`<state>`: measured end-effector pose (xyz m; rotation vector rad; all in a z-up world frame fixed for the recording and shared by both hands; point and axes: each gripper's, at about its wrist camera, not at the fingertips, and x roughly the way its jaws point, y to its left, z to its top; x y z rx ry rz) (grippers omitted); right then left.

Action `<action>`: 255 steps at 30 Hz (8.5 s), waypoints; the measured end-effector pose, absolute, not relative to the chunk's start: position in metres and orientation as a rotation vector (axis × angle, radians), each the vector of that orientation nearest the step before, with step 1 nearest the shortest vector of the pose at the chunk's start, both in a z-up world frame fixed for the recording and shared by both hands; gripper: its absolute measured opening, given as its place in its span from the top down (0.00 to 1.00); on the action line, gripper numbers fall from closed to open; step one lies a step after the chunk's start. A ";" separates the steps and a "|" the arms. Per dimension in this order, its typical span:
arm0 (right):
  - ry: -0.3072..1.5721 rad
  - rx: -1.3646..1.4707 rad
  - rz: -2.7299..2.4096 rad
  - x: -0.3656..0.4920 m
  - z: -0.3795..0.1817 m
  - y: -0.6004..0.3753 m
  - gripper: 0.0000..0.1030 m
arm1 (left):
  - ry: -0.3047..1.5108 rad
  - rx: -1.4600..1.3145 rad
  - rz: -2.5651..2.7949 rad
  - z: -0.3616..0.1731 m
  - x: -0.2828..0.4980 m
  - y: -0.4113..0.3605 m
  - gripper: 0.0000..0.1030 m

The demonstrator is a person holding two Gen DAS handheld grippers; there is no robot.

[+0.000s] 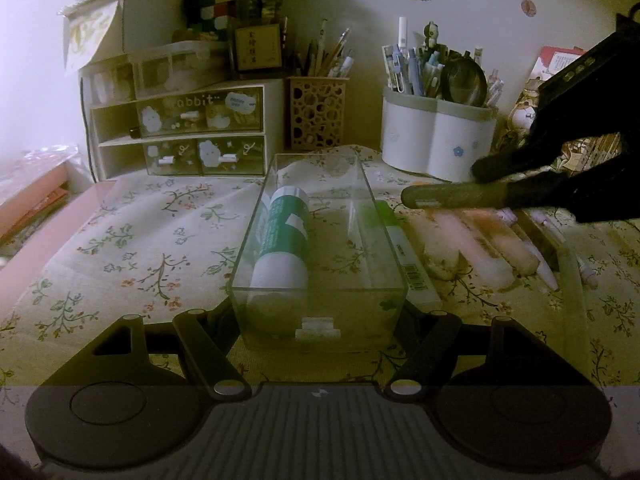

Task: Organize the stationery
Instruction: 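Carry the black marker into the clear box and release it, then return the right tool to the row and grasp the orange highlighter, then lower the orange highlighter into the clear box and open the right tool, then grasp the green highlighter from the row with the right tool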

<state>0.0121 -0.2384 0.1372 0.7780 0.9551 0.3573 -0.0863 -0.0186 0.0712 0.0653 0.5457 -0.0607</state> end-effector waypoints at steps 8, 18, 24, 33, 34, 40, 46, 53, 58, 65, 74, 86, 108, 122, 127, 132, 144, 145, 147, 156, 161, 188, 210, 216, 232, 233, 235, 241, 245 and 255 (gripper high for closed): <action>0.935 0.778 0.344 0.009 0.145 -0.243 0.87 | 0.546 0.066 -0.060 0.071 -0.086 -0.019 0.29; 0.996 0.355 0.363 0.008 0.134 -0.165 0.84 | 0.546 0.066 -0.060 0.072 -0.086 -0.019 0.29; 1.009 0.259 0.383 0.013 0.136 -0.156 0.83 | 0.545 0.065 -0.061 0.072 -0.086 -0.020 0.29; 1.016 0.530 0.365 0.014 0.127 -0.190 0.85 | 0.546 0.065 -0.062 0.072 -0.086 -0.020 0.29; 1.015 0.546 0.367 0.014 0.127 -0.191 0.85 | 0.545 0.065 -0.062 0.072 -0.086 -0.020 0.29; 1.007 0.604 0.371 0.011 0.130 -0.192 0.85 | 0.546 0.066 -0.061 0.072 -0.086 -0.020 0.29; 0.956 0.629 0.434 0.016 0.160 -0.179 0.85 | 0.546 0.067 -0.062 0.072 -0.086 -0.019 0.29; 1.009 0.646 0.451 0.036 0.158 -0.150 0.85 | 0.546 0.067 -0.062 0.073 -0.086 -0.019 0.29; 1.012 0.610 0.474 0.038 0.154 -0.140 0.85 | 0.546 0.067 -0.062 0.073 -0.086 -0.020 0.29; 1.050 0.514 0.428 0.045 0.150 -0.128 0.85 | 0.546 0.067 -0.061 0.073 -0.086 -0.020 0.29; 1.114 0.475 0.417 0.044 0.142 -0.119 0.85 | 0.546 0.067 -0.061 0.073 -0.086 -0.020 0.29; 1.046 0.411 0.431 0.043 0.148 -0.119 0.85 | 0.546 0.069 -0.063 0.074 -0.086 -0.021 0.29; 0.828 0.129 0.200 -0.010 0.166 -0.175 0.10 | 0.547 0.070 -0.063 0.074 -0.085 -0.020 0.29; 0.466 0.105 0.219 -0.060 0.223 -0.188 0.10 | 0.549 0.062 -0.030 0.074 -0.086 -0.019 0.29; 0.343 -0.028 0.395 -0.077 0.215 -0.165 0.10 | 0.551 0.064 -0.027 0.074 -0.085 -0.019 0.29; 0.467 0.182 0.364 -0.049 0.191 -0.177 0.11 | 0.550 0.062 -0.022 0.073 -0.085 -0.020 0.29; 0.749 0.306 0.275 -0.018 0.160 -0.209 0.88 | 0.548 0.056 -0.009 0.074 -0.085 -0.019 0.30; 0.760 0.310 0.265 -0.013 0.158 -0.210 0.84 | 0.549 0.058 -0.010 0.074 -0.085 -0.019 0.30; 0.784 0.330 0.268 -0.009 0.155 -0.212 0.81 | 0.549 0.060 -0.011 0.074 -0.085 -0.018 0.30; 0.889 0.218 0.248 -0.001 0.136 -0.198 0.81 | 0.548 0.058 -0.012 0.074 -0.085 -0.018 0.30; 0.906 0.184 0.220 0.007 0.120 -0.193 0.74 | 0.548 0.060 -0.018 0.075 -0.085 -0.017 0.30; 0.905 0.455 0.239 0.018 0.135 -0.205 0.75 | 0.548 0.060 -0.019 0.076 -0.085 -0.017 0.30; 0.930 0.654 0.382 0.009 0.155 -0.172 0.75 | 0.548 0.062 -0.024 0.076 -0.084 -0.018 0.30; 0.953 0.647 0.430 0.020 0.161 -0.144 0.75 | 0.548 0.062 -0.025 0.076 -0.083 -0.018 0.30; 1.069 0.642 0.500 0.038 0.136 -0.123 0.72 | 0.548 0.065 -0.031 0.077 -0.082 -0.019 0.29; 1.071 0.636 0.494 0.038 0.135 -0.123 0.72 | 0.548 0.065 -0.031 0.077 -0.082 -0.019 0.29; 1.078 0.630 0.490 0.038 0.132 -0.123 0.72 | 0.548 0.065 -0.031 0.077 -0.082 -0.019 0.29; 1.065 0.511 0.501 0.033 0.141 -0.116 0.89 | 0.548 0.064 -0.030 0.077 -0.082 -0.019 0.29; 1.064 0.463 0.500 0.031 0.145 -0.112 0.91 | 0.548 0.066 -0.033 0.077 -0.082 -0.019 0.29; 0.965 0.471 0.455 0.018 0.158 -0.146 0.88 | 0.548 0.065 -0.033 0.077 -0.082 -0.019 0.29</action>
